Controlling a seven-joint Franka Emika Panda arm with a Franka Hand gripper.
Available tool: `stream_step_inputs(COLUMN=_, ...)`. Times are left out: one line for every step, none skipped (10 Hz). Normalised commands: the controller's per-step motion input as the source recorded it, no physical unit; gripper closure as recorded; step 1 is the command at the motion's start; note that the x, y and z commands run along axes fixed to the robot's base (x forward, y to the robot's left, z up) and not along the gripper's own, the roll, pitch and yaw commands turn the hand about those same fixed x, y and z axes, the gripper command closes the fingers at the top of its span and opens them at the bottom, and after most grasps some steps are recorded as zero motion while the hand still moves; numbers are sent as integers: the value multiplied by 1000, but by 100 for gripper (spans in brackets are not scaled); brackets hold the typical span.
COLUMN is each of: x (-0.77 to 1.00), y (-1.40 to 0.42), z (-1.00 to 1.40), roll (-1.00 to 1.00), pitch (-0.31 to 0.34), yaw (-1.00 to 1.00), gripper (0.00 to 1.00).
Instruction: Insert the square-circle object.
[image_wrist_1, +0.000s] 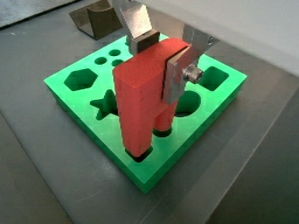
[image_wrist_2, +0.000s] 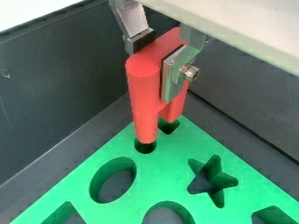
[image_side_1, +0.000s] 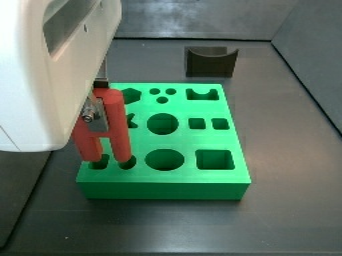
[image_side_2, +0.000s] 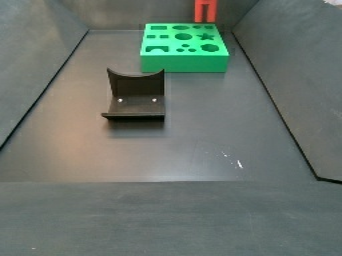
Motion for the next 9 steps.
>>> stream_step_inputs(x=117, y=0, z=-369, roll=-13, pitch=-27, yaw=9, gripper=100)
stream_step_inputs(x=120, y=0, z=-311, roll=-7, pitch=0, yaw=0, gripper=100)
stream_step_inputs(x=74, y=0, z=-249, roll=0, pitch=0, yaw=0, gripper=100)
stream_step_inputs(x=54, y=0, z=-217, roll=0, pitch=6, yaw=0, gripper=100)
stream_step_inputs(x=186, y=0, z=-257, roll=0, pitch=24, yaw=-120, gripper=100)
stream_step_inputs(x=49, y=0, z=-331, roll=-6, pitch=0, yaw=-129, gripper=100)
stream_step_inputs(x=0, y=0, z=-463, roll=-109, pitch=-140, yaw=-129, gripper=100)
stream_step_inputs(x=0, y=0, z=-431, roll=-147, pitch=-177, yaw=-149, gripper=100)
stream_step_inputs(x=0, y=20, z=-380, roll=-190, pitch=-224, yaw=-94, gripper=100)
